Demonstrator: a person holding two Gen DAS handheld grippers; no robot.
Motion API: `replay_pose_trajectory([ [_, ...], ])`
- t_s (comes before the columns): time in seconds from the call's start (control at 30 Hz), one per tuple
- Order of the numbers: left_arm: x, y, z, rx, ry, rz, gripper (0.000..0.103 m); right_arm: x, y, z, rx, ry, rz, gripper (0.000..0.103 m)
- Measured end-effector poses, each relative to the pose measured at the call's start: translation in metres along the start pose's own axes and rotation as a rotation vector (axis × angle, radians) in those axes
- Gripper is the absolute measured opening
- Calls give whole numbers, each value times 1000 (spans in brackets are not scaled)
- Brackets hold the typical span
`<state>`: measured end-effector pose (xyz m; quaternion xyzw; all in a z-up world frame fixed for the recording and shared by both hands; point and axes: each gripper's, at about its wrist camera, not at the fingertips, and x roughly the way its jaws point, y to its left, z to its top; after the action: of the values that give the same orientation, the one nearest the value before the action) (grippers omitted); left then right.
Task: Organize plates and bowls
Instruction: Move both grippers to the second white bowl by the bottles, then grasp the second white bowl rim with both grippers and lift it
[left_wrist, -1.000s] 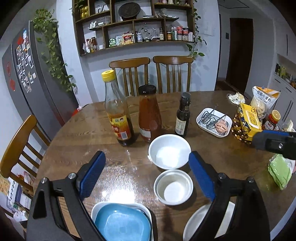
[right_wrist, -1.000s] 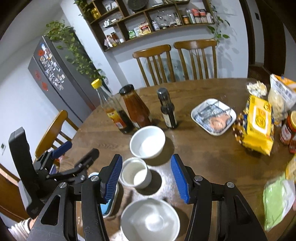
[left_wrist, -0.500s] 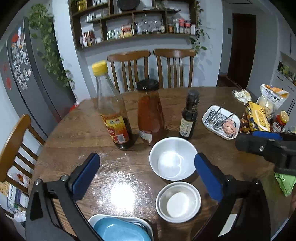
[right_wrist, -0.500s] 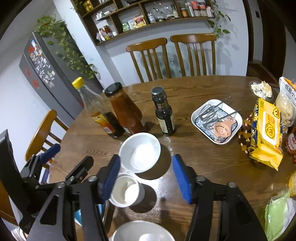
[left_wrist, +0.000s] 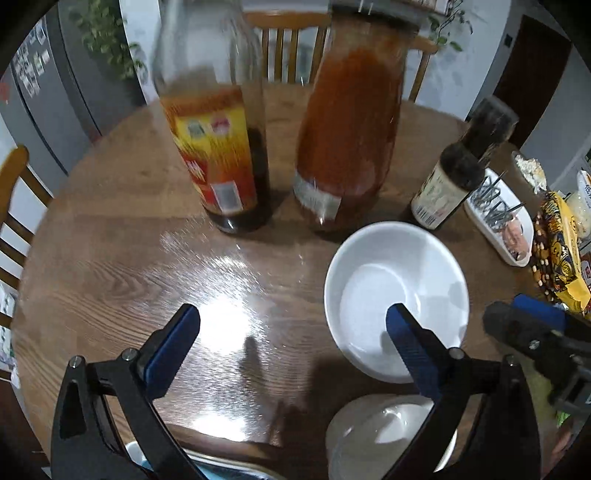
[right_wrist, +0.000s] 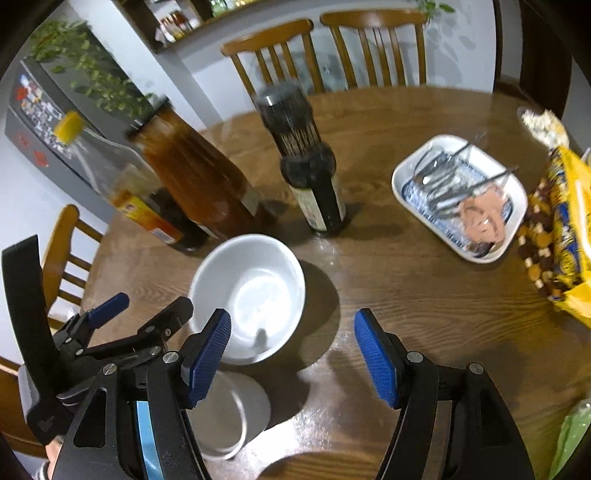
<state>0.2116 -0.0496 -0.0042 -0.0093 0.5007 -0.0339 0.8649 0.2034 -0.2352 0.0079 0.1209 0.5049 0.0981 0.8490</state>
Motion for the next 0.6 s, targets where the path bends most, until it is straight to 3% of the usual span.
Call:
replay_pose_trajectory([
  [0.23, 25, -6, 1, 10, 70, -17, 74, 24, -10, -3, 33, 48, 35, 70],
  [0.33, 28, -12, 1, 35, 78, -25, 54, 28, -10, -3, 31, 54, 38, 70],
  [0.43, 34, -16, 0, 42, 103, -55, 35, 32, -12, -5, 28, 65, 52, 62],
  [0.6, 35, -21, -2, 62, 101, -57, 25, 38, -8, -6, 4, 83, 69, 44],
])
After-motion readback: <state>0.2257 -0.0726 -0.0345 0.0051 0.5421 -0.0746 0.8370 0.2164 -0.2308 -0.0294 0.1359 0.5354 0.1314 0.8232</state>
